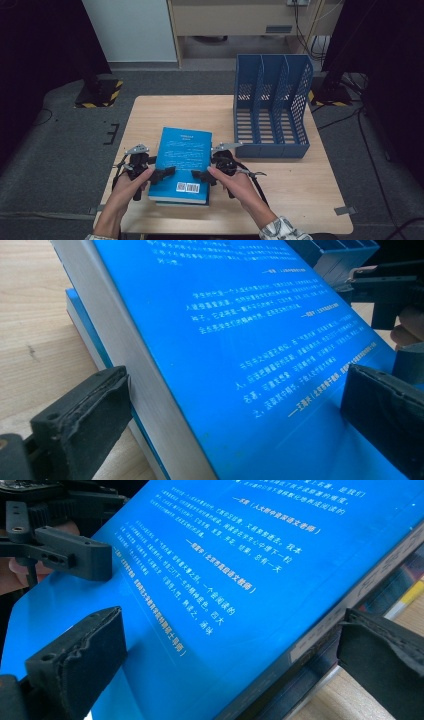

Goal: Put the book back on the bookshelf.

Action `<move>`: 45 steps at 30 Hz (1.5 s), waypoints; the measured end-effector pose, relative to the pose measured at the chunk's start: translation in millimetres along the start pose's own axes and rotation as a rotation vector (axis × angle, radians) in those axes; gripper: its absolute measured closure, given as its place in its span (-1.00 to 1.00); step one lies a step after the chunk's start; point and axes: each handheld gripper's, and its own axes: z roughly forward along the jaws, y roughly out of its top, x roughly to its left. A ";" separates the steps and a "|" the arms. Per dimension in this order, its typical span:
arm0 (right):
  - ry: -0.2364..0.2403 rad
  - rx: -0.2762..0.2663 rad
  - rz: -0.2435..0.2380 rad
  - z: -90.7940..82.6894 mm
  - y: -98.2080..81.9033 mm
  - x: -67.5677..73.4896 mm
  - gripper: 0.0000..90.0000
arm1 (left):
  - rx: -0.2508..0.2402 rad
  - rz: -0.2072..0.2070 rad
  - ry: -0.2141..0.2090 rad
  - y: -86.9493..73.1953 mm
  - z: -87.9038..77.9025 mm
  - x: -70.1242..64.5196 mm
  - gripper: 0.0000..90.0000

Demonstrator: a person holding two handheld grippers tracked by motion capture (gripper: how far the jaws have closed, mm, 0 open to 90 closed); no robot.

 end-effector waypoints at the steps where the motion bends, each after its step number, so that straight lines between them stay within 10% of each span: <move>1: 0.000 0.004 0.010 0.6 0.6 -0.6 -1.00 | 0.002 -0.005 -0.005 0.0 0.2 1.1 -1.00; 14: 0.075 0.018 0.113 11.7 2.1 -11.5 -1.00 | -0.011 -0.059 -0.061 -2.3 2.6 13.0 -1.00; 26: 0.078 0.043 0.101 11.4 5.2 -12.4 -1.00 | 0.032 -0.098 -0.161 -5.0 7.2 18.0 -1.00; 45: 0.043 -0.013 0.042 2.5 19.0 -6.3 -0.78 | 0.017 -0.020 -0.041 12.0 -9.5 0.6 -0.84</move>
